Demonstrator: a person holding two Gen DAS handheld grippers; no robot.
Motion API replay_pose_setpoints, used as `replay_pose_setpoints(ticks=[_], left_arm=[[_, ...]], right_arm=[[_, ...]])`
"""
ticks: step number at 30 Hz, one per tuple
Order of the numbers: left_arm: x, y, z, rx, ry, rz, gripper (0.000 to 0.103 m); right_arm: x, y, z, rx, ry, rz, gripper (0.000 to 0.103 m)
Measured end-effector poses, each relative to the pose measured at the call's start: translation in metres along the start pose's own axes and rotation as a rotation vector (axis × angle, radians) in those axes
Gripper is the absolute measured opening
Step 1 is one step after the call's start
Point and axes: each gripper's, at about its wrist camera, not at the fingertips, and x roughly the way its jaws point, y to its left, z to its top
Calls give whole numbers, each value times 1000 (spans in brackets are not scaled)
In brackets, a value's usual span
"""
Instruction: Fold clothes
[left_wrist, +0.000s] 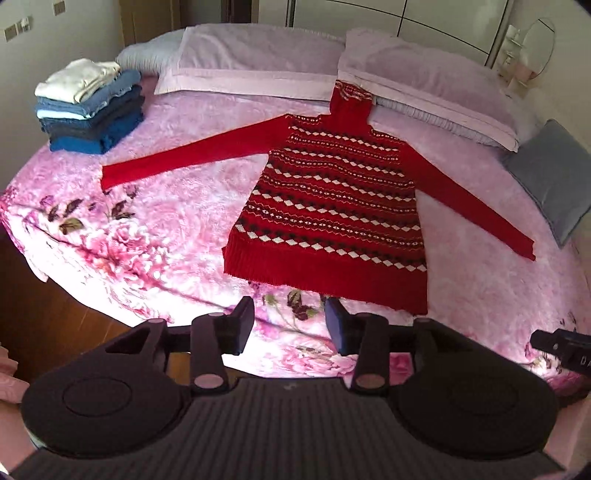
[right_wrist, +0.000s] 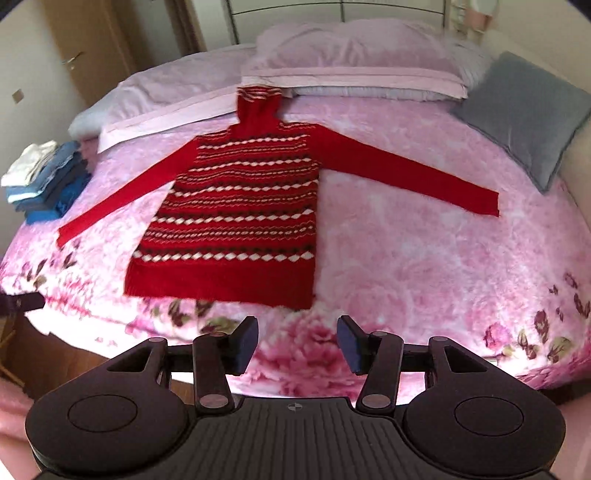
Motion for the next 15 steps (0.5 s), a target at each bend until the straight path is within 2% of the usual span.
replay_pose_setpoints(ticks=[6, 12, 13, 14, 15], left_arm=[[-27, -11, -5, 48, -30, 3, 39], [-51, -25, -9, 108, -64, 7, 46], [-53, -28, -10, 116, -68, 7, 46], [-55, -31, -12, 125, -70, 7, 47], [-56, -33, -14, 134, -70, 5, 47]], right_arm=[[-25, 9, -16, 36, 32, 47, 51], [-46, 17, -18, 27, 12, 38, 51], [-49, 18, -19, 28, 8, 38, 54], [-51, 18, -19, 30, 5, 38, 69], [-52, 18, -20, 32, 2, 37, 78]])
